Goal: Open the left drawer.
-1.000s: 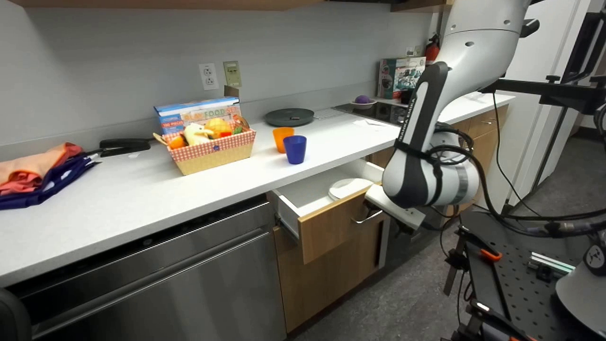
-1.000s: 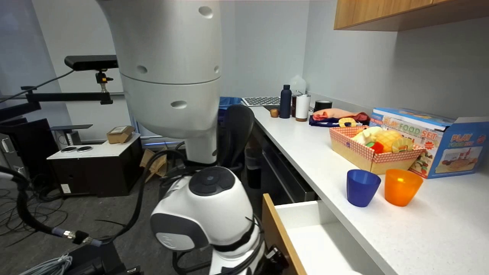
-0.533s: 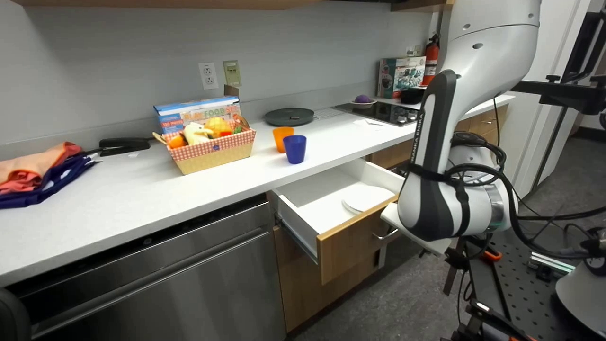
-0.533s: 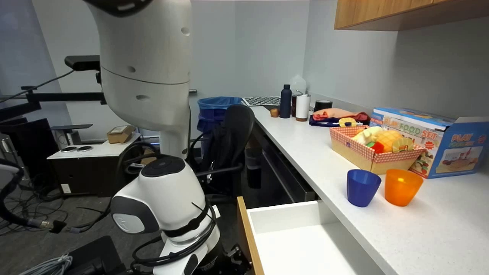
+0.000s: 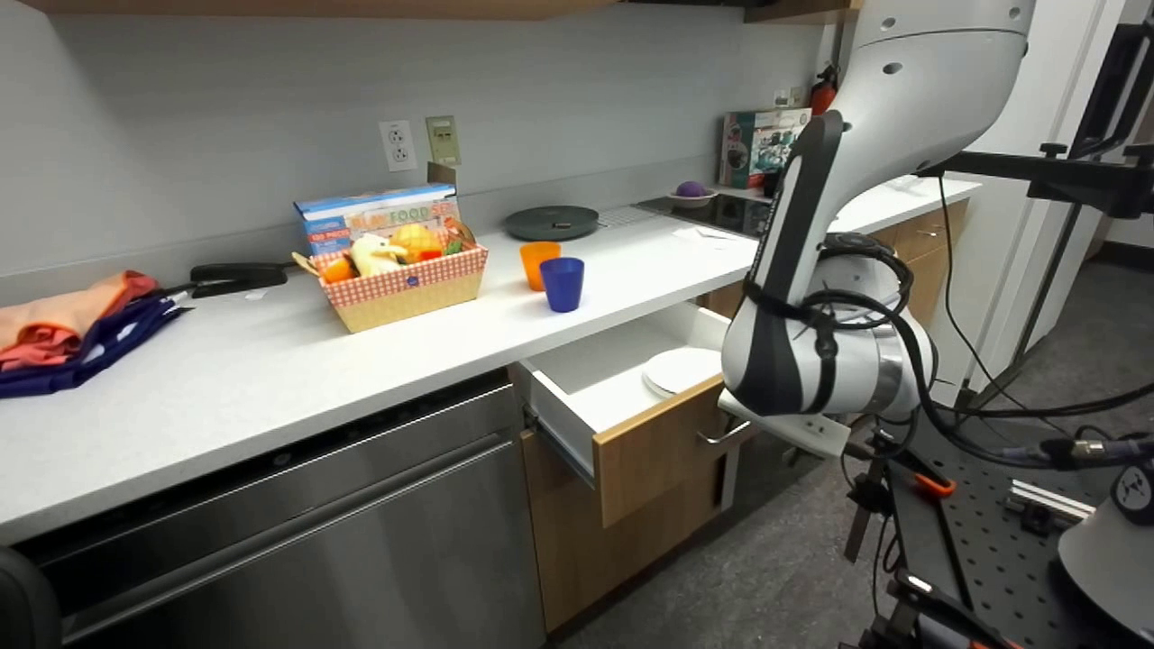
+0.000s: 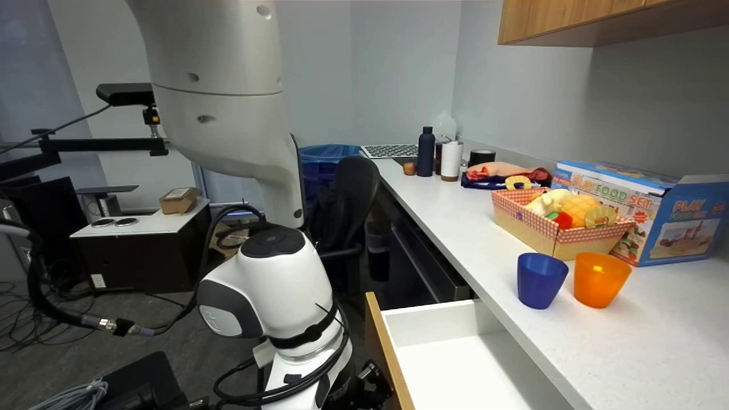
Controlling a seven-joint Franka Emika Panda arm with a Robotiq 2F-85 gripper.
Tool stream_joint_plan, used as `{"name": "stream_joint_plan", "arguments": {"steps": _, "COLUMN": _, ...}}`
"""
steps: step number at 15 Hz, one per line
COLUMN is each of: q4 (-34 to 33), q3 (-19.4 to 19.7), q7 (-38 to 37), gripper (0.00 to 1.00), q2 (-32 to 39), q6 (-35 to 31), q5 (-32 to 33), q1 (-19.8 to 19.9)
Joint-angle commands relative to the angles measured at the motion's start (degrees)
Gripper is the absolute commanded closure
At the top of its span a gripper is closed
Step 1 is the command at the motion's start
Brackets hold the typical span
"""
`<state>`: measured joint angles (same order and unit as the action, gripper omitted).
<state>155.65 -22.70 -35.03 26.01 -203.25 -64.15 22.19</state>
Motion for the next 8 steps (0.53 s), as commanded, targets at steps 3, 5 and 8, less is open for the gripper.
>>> {"name": "stream_joint_plan", "arguments": {"steps": 3, "q4": 5.74, "q3": 18.35, "q7": 6.81, "gripper": 0.0, "q2": -10.84, "q6": 9.38, "q5": 3.62, "q1": -12.27}}
{"name": "stream_joint_plan", "arguments": {"steps": 5, "q4": 5.01, "q3": 20.86, "q7": 10.65, "gripper": 0.0, "q2": -10.03, "q6": 6.85, "q5": 2.16, "q1": -15.03}}
{"name": "stream_joint_plan", "arguments": {"steps": 8, "q4": 2.23, "q3": 27.34, "q7": 21.97, "gripper": 0.0, "q2": -8.03, "q6": 4.67, "q5": 0.9, "q1": -18.75}}
